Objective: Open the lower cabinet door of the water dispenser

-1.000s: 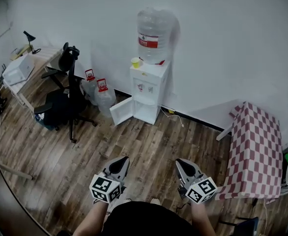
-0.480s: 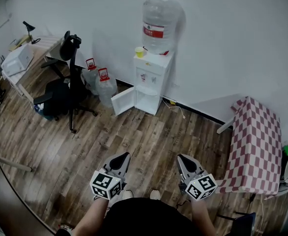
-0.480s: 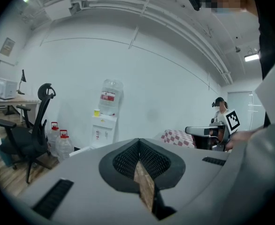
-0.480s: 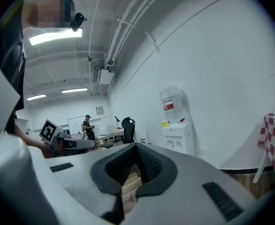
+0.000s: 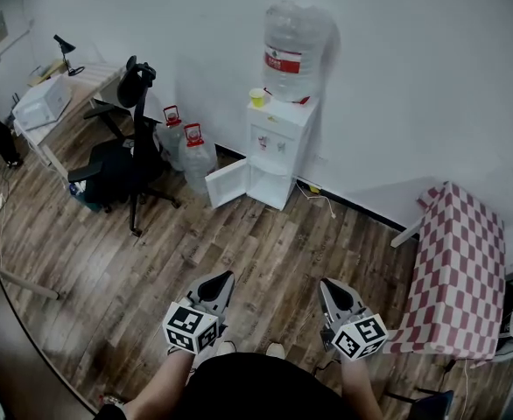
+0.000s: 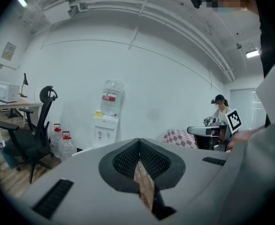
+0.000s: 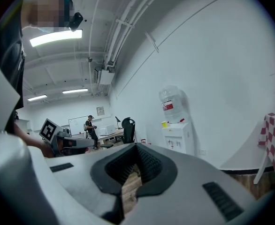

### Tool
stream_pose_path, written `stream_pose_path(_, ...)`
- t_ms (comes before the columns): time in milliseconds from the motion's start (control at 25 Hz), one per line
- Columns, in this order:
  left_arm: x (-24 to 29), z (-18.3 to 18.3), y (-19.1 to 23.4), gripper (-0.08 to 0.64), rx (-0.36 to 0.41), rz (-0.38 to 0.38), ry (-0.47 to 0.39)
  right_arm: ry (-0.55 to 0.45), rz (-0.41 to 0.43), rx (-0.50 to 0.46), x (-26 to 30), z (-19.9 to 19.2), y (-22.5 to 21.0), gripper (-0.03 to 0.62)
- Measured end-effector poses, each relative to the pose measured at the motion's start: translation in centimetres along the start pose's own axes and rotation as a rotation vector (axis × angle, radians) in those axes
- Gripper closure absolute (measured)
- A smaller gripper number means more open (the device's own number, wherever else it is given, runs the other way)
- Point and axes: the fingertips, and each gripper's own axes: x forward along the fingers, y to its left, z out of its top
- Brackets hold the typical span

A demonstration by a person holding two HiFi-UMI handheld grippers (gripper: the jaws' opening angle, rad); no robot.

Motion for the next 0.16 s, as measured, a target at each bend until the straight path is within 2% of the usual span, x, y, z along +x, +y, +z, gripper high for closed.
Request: stream_pose_path(160, 0.36, -0.32, -0.61, 0.546, -0.004, 0.001, 0.019, -0.004, 0.010, -0.001, -0.19, -0.03, -0.52, 0.572)
